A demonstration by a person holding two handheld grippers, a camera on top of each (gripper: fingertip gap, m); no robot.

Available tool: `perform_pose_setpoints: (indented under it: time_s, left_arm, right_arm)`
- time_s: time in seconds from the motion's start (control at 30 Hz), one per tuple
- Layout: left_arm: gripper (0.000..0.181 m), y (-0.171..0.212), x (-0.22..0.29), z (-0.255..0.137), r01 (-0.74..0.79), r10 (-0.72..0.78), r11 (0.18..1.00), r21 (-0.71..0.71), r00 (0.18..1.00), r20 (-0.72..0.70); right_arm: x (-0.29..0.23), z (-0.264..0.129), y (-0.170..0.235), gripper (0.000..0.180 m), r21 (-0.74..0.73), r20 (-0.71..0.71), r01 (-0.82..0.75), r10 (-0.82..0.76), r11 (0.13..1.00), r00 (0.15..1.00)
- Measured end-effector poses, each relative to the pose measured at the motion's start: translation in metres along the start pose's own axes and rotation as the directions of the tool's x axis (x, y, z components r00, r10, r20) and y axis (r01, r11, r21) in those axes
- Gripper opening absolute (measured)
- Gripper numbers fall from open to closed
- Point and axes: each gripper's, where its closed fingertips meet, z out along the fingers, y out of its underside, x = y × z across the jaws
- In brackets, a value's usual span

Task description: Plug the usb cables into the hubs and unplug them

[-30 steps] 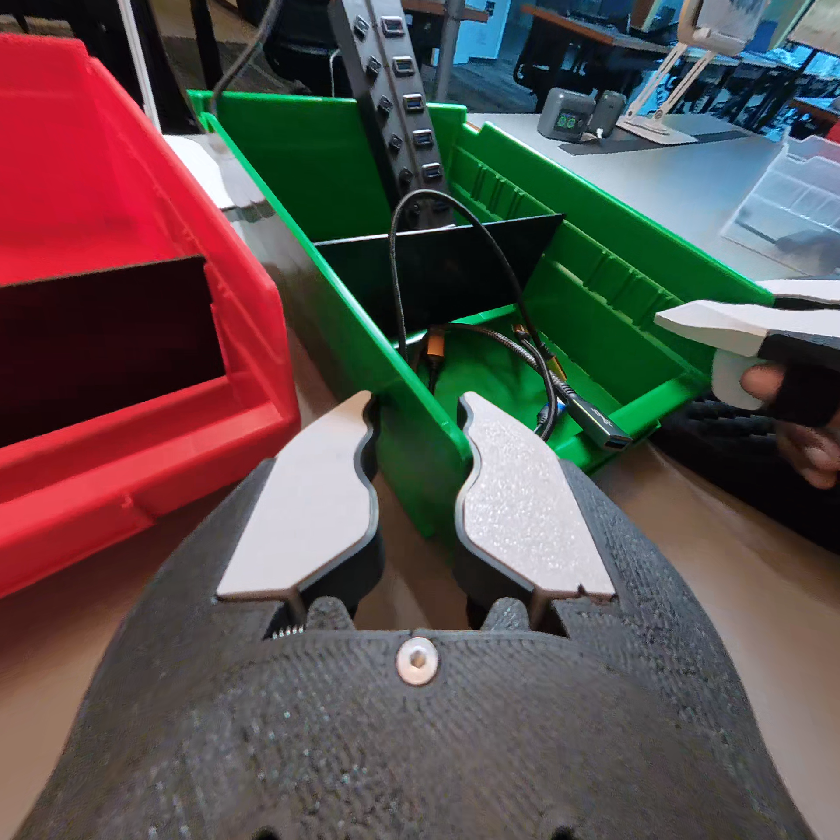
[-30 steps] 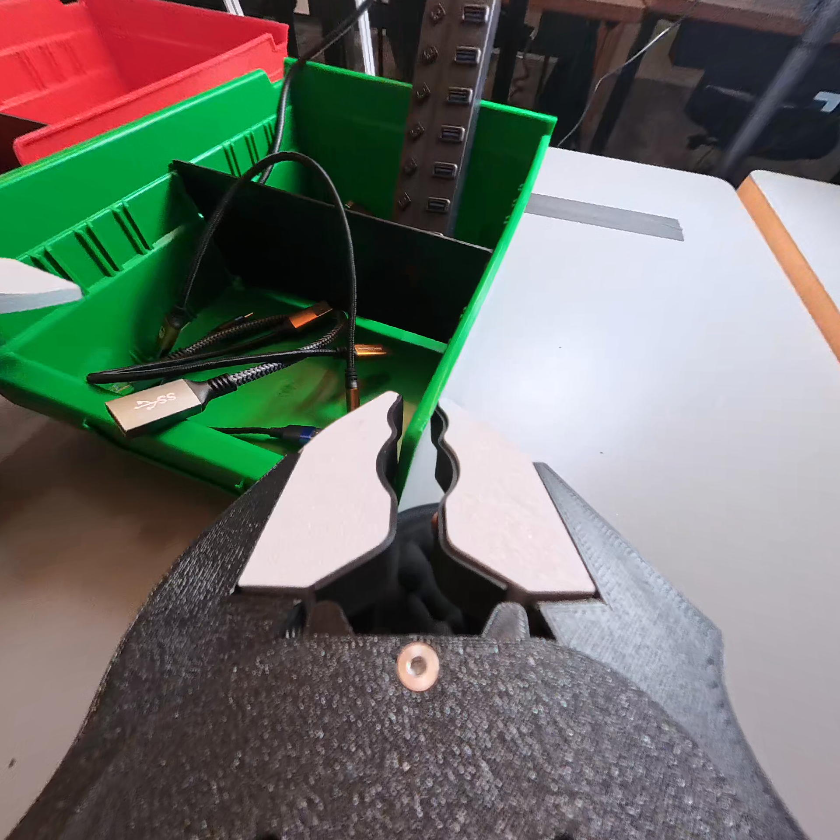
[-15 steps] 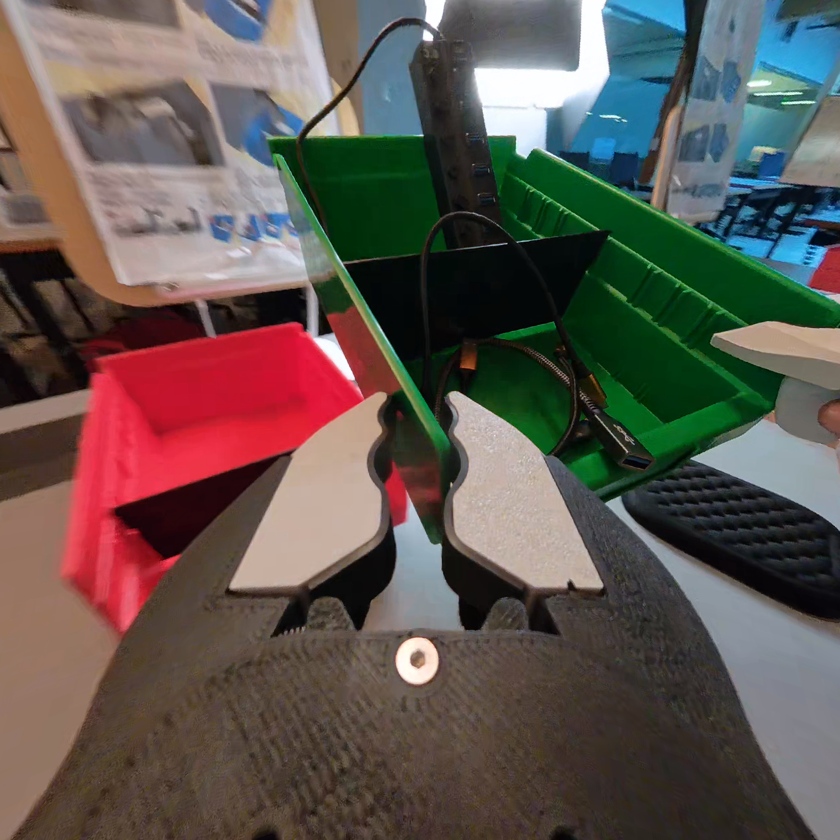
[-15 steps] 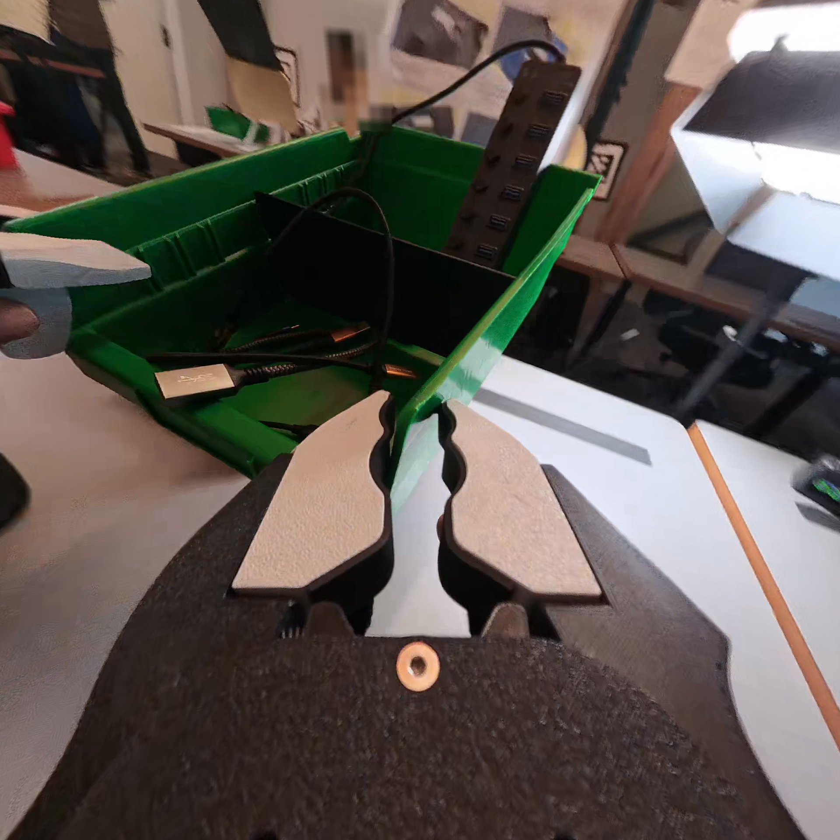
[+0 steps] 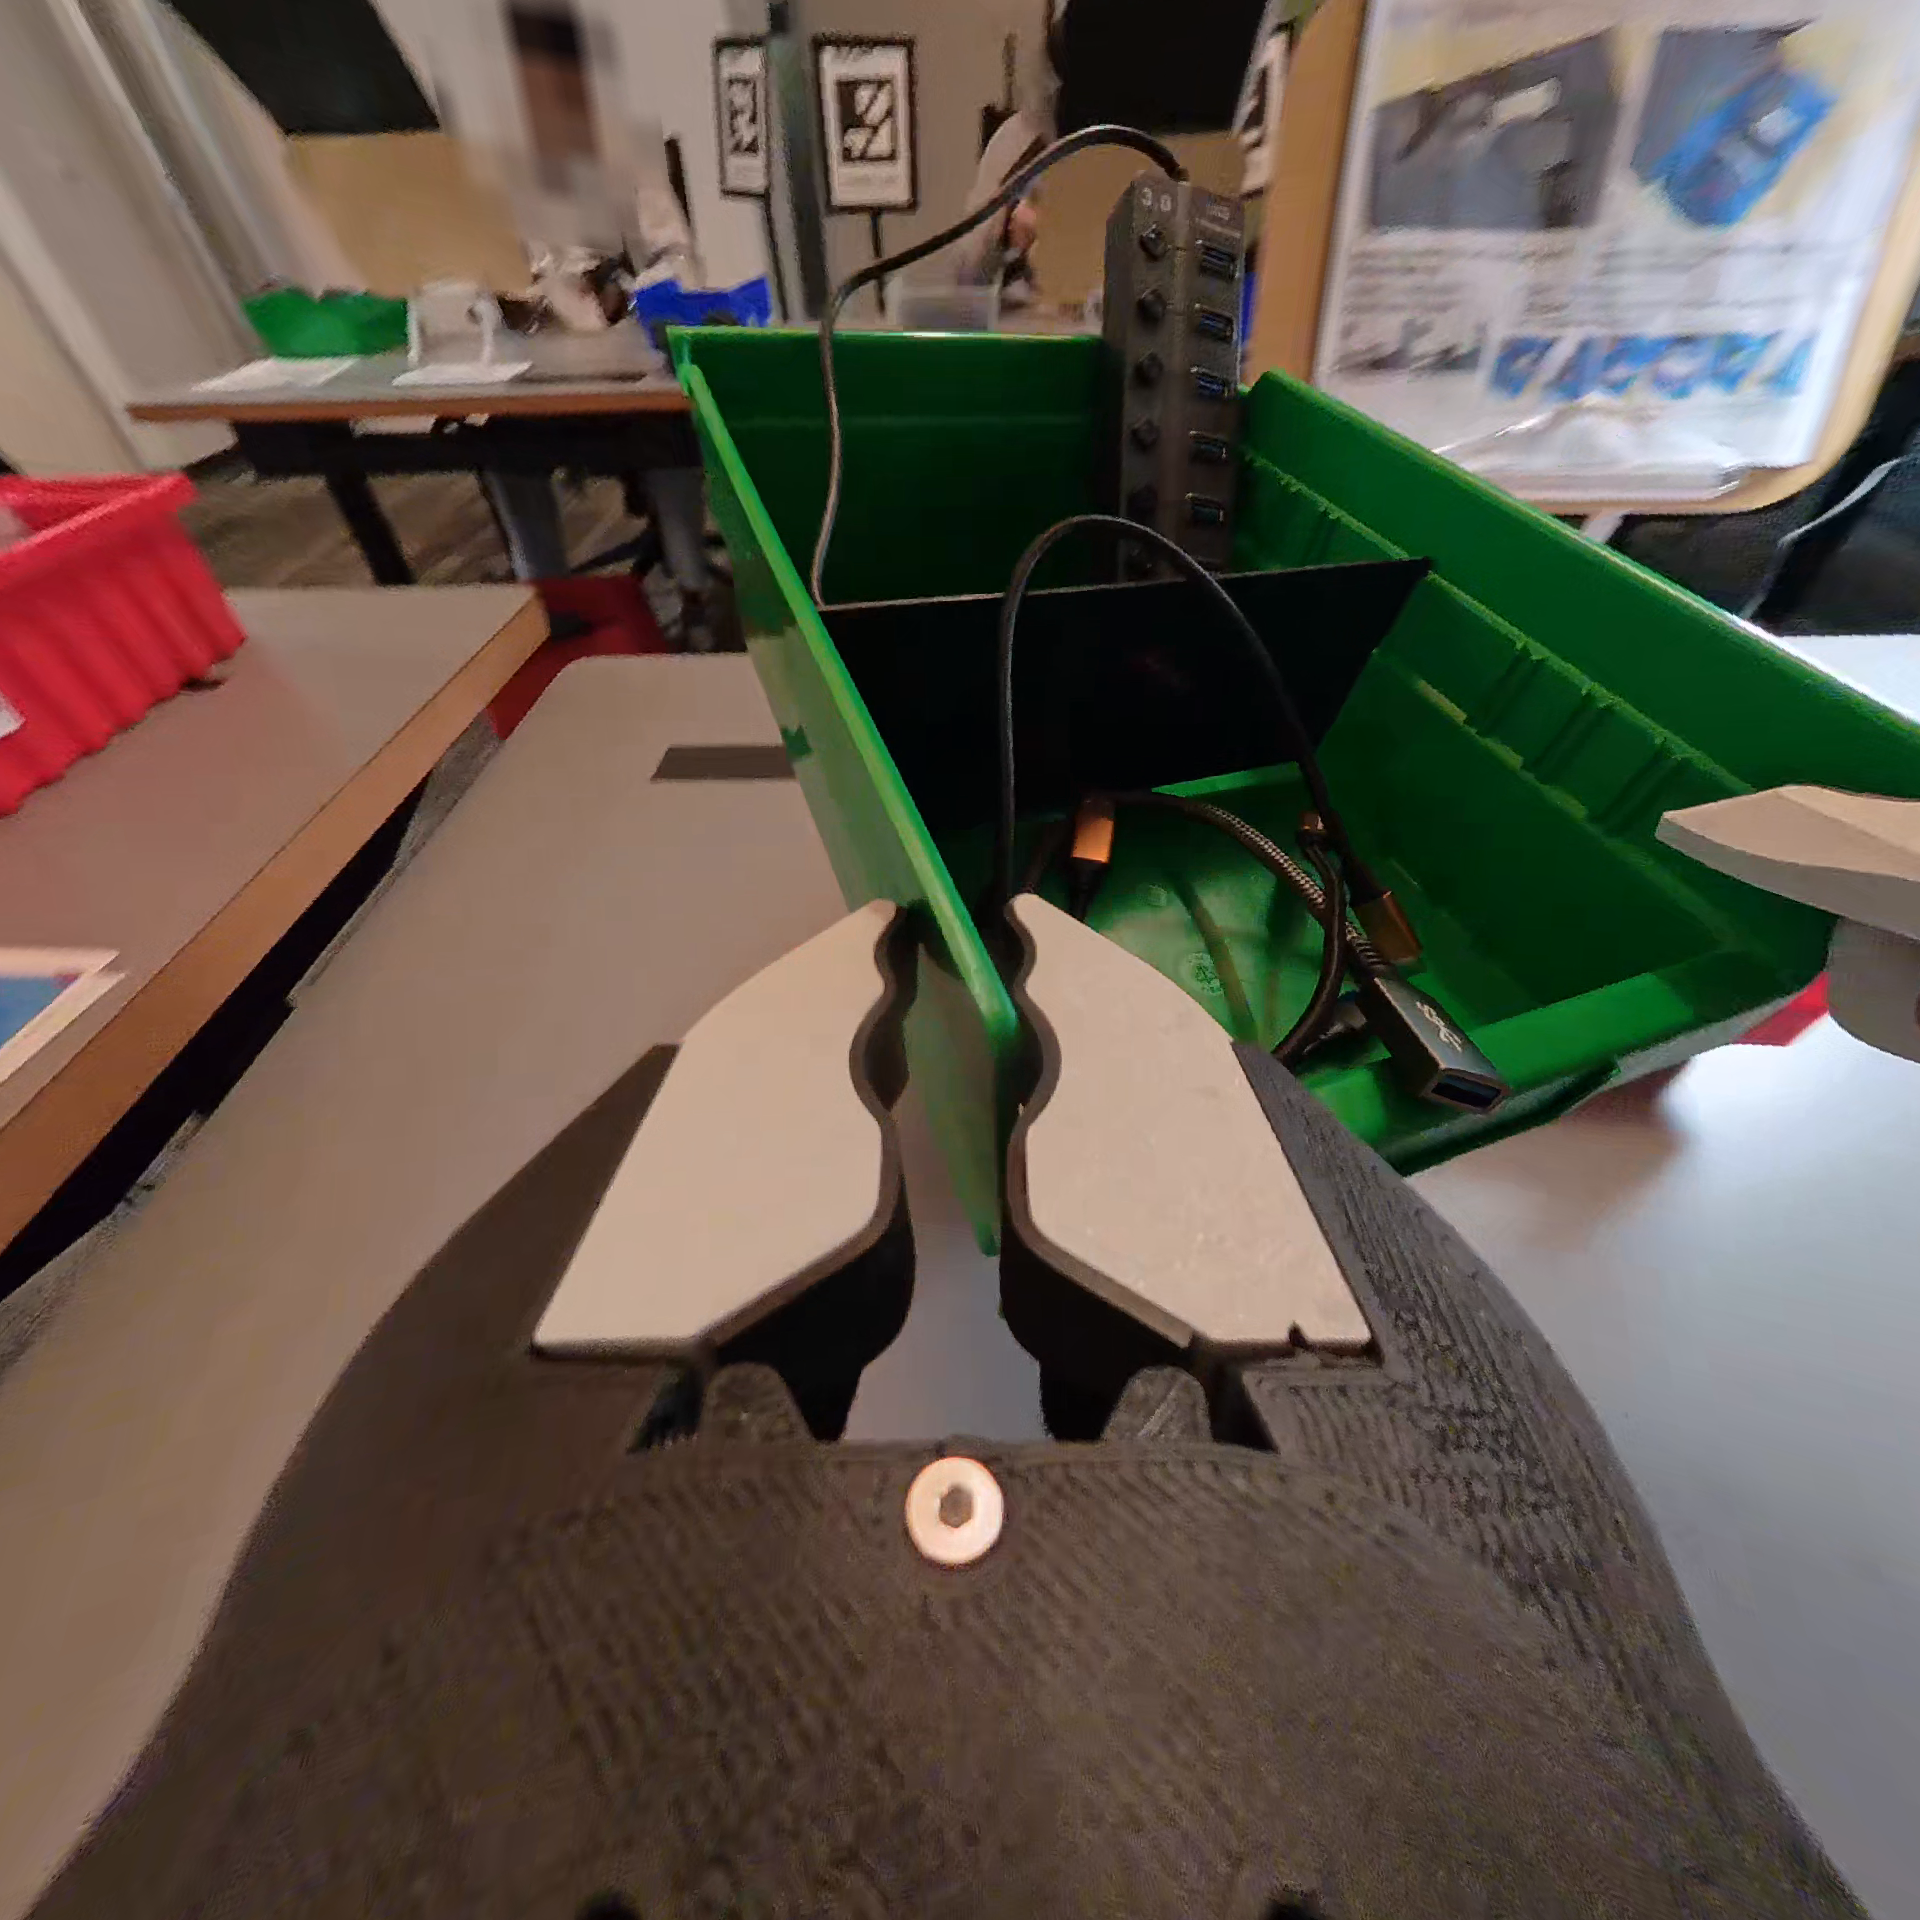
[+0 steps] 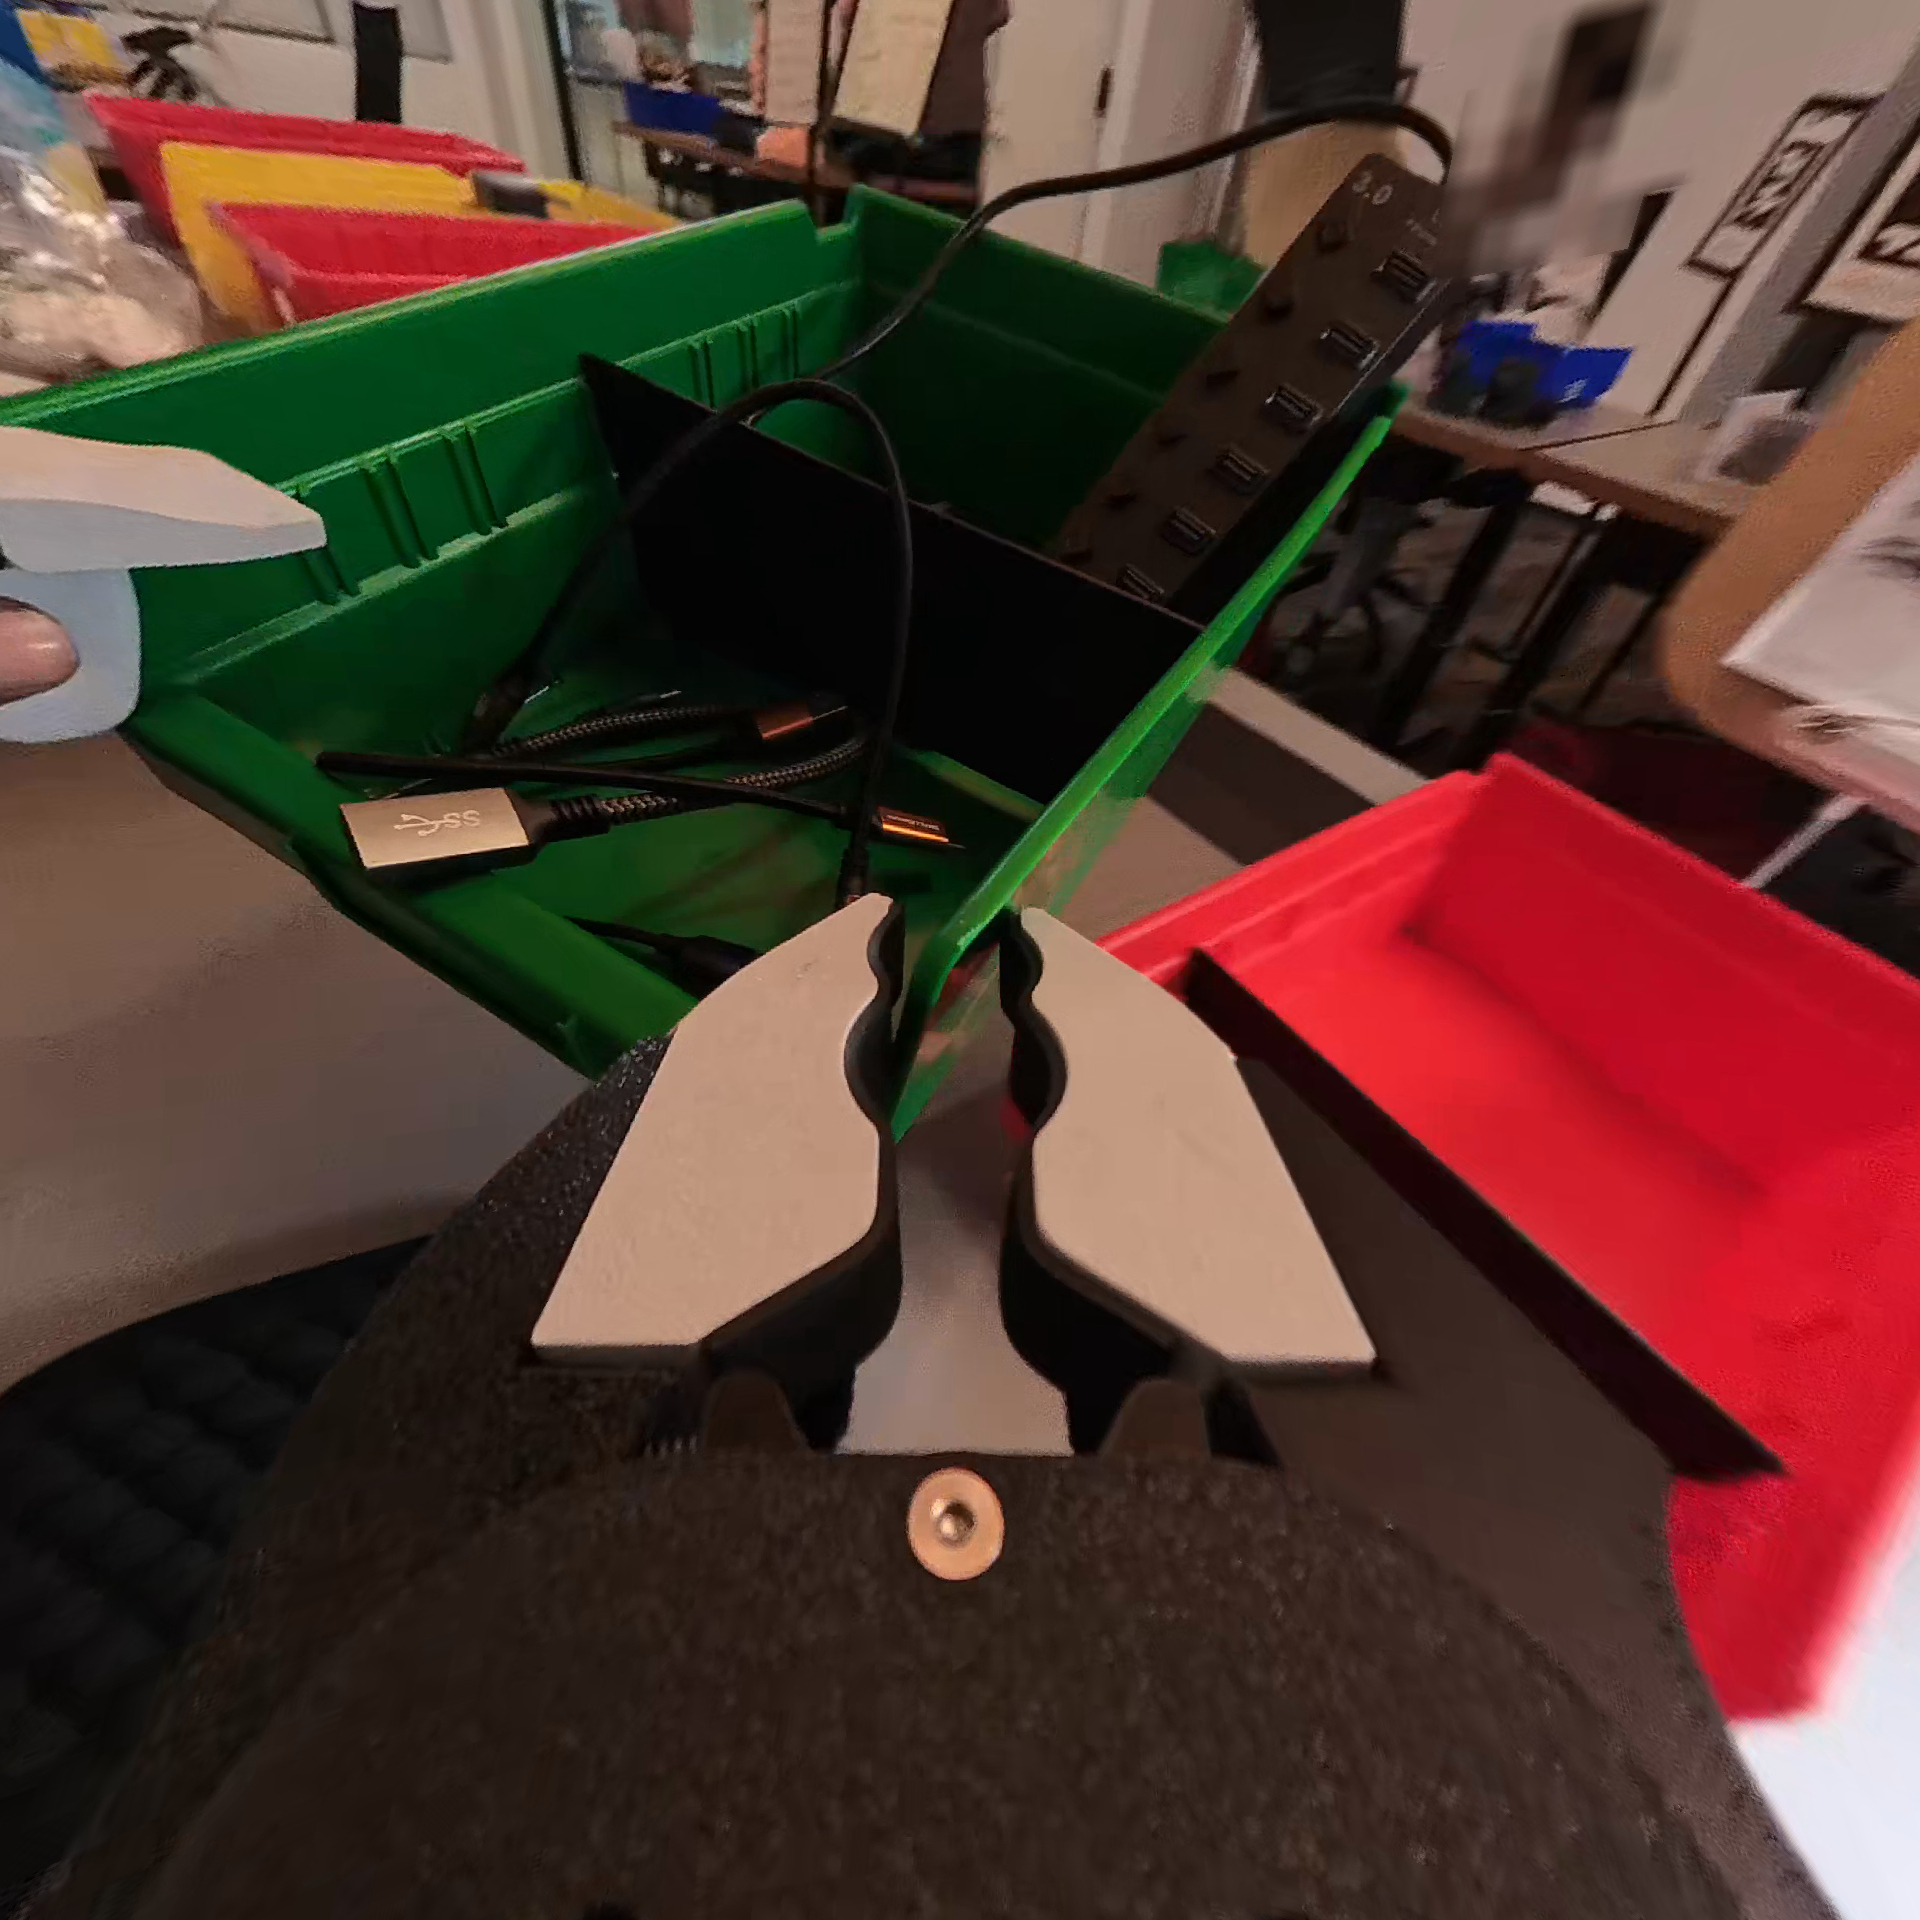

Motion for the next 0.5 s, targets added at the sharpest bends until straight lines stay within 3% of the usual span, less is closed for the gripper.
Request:
perform_pose_setpoints:
  time_s: [0.2, 0.3, 0.4, 0.5]
  left_arm:
    - [0.012, 0.060, -0.045, 0.028, 0.067, -0.064, 0.992, -0.106, 0.998, 0.028]
    - [0.011, 0.094, -0.048, 0.048, 0.110, -0.110, 0.981, -0.160, 0.994, 0.010]
    - [0.011, 0.106, -0.038, 0.061, 0.145, -0.149, 0.981, -0.126, 0.989, -0.022]
    - [0.032, 0.112, -0.017, 0.072, 0.101, -0.124, 0.980, -0.170, 0.984, -0.129]
  right_arm:
    - [-0.030, 0.051, 0.055, 0.020, -0.119, 0.084, -0.010, 0.020, 0.993, 0.996]
    - [-0.029, 0.060, 0.084, 0.020, -0.173, 0.075, 0.002, 0.011, 0.985, 0.997]
    - [-0.017, 0.058, 0.093, 0.020, -0.189, 0.033, 0.026, -0.020, 0.982, 0.999]
    - [-0.011, 0.047, 0.097, 0.023, -0.208, 0.107, 0.009, 0.014, 0.978, 0.994]
